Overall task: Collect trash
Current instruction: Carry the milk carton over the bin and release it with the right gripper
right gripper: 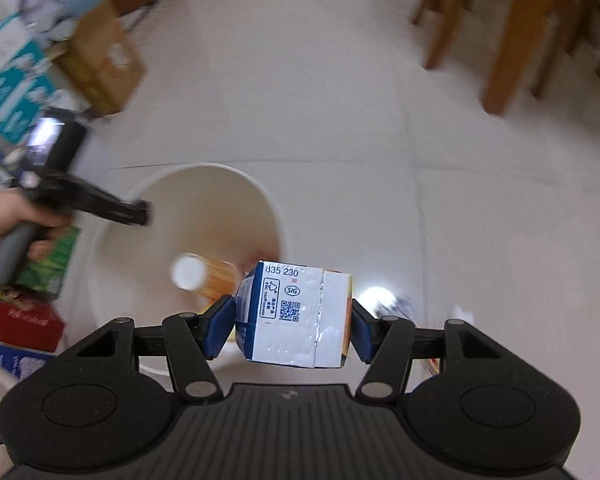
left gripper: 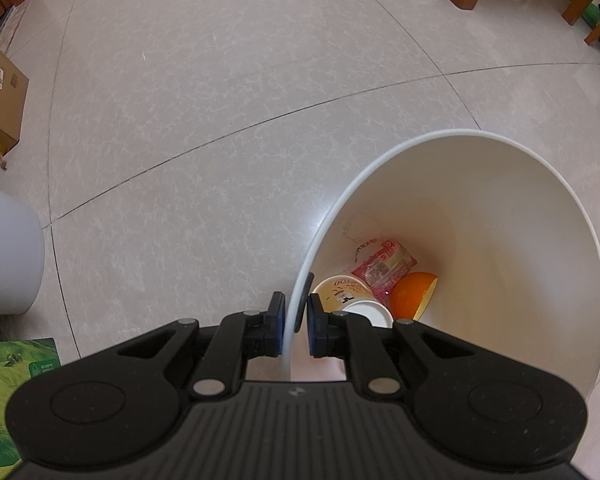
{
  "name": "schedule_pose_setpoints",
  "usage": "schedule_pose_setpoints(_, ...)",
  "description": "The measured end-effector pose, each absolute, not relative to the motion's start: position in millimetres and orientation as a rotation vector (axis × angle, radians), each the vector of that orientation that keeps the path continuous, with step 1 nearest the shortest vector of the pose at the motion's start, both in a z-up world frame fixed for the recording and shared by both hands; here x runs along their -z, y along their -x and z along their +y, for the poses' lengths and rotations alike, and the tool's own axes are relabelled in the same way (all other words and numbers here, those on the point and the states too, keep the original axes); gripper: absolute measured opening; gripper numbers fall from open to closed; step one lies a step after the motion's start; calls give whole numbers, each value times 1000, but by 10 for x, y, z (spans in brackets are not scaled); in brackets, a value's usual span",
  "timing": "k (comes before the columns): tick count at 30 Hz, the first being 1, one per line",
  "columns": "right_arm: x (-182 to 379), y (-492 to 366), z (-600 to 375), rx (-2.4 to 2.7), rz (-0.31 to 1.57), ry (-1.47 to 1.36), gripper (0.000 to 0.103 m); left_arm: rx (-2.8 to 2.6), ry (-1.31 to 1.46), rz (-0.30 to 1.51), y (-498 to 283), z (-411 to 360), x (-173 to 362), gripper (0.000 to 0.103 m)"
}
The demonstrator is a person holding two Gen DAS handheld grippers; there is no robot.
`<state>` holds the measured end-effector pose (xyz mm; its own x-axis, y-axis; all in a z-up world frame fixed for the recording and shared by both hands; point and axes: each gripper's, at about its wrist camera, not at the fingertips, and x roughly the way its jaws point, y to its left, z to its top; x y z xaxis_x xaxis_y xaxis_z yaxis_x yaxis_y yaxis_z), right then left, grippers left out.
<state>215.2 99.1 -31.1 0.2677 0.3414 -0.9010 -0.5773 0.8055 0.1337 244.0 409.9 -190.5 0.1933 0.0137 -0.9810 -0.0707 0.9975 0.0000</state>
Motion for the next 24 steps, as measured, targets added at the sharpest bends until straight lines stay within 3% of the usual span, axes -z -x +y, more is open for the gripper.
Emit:
schedule_pose_setpoints(5, 323, -2118, 1358, -728, 1150, 252, 65, -61, 44, 1373, -2433, 4089, 1902, 9)
schedule_pose_setpoints(9, 366, -2096, 1462, -745, 1134, 272, 84, -60, 43, 1373, -2433, 4086, 1902, 10)
schedule_pose_setpoints(24, 397, -2199, 944, -582, 1050, 248, 85, -65, 45, 1373, -2433, 4059, 1888, 10)
